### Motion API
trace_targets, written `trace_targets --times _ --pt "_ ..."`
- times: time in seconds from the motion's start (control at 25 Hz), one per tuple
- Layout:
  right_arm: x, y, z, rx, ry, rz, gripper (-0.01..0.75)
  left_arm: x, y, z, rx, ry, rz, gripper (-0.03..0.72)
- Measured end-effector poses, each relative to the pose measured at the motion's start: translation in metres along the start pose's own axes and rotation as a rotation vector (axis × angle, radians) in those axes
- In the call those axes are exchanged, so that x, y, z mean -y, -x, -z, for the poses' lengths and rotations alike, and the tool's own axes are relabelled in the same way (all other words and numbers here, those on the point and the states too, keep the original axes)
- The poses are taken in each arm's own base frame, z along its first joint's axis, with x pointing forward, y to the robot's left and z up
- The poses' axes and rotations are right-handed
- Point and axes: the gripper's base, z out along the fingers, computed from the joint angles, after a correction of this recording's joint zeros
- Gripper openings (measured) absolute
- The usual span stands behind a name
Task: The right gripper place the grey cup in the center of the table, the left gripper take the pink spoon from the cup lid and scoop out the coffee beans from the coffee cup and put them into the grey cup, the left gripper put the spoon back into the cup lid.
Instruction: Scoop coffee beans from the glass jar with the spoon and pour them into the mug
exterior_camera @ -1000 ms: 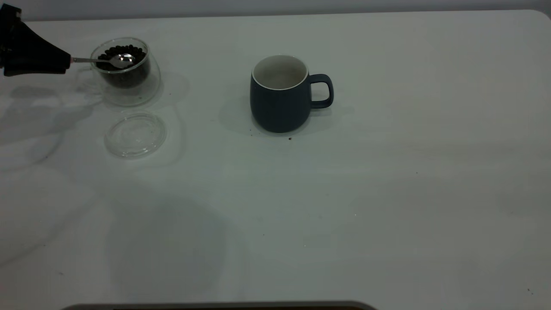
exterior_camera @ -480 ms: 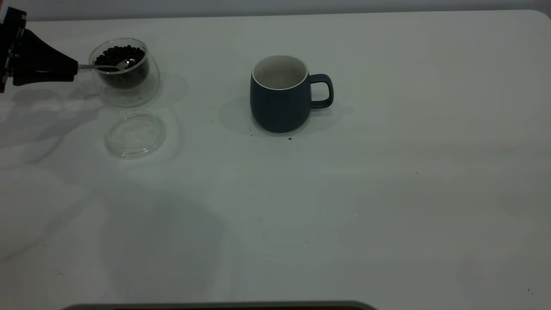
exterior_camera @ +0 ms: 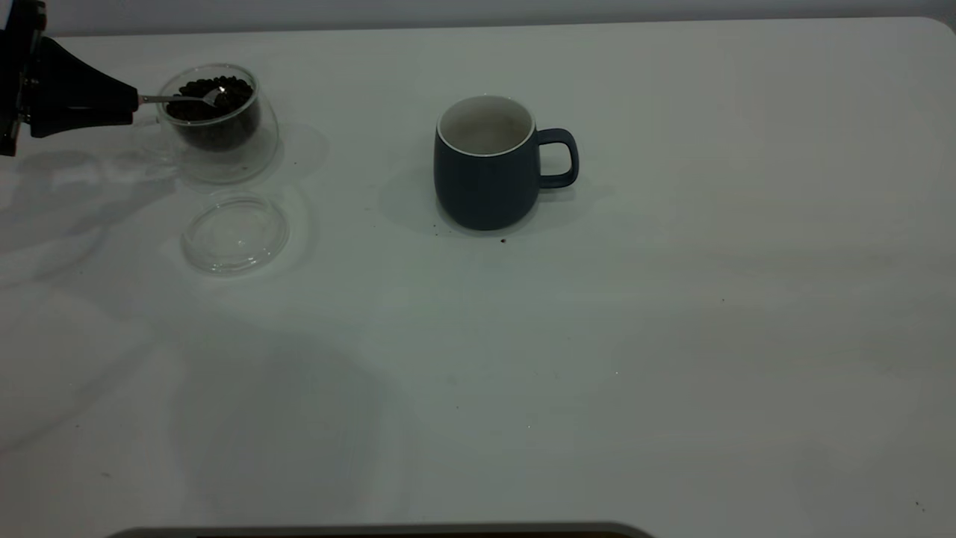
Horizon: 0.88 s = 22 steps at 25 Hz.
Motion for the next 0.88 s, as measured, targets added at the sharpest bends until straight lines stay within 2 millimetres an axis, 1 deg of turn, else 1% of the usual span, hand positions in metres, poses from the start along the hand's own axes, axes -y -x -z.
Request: trace_targets --times 0.32,0.44,0.68,0.76,0.88 --pt "0.0 0.0 0.0 0.0 0.0 0.0 0.463 0.001 -0.001 0.002 -0.014 -0.024 0.0 0.111" --pt "0.0 0.0 0.0 0.0 0.0 0.0 0.463 -0.004 -0.002 0.009 -0.016 -0.018 0.005 0.111" --pt "0.0 0.0 0.0 0.0 0.0 0.0 0.463 -0.017 -0.003 0.034 0.01 -0.053 0.043 0.111" --pt "0.0 0.0 0.0 0.0 0.0 0.0 0.463 -0.018 -0.004 0.038 0.008 -0.076 0.049 0.111" --pt "0.0 0.0 0.0 0.0 0.0 0.0 0.463 -0.016 -0.005 0.04 -0.002 -0.1 0.05 0.111"
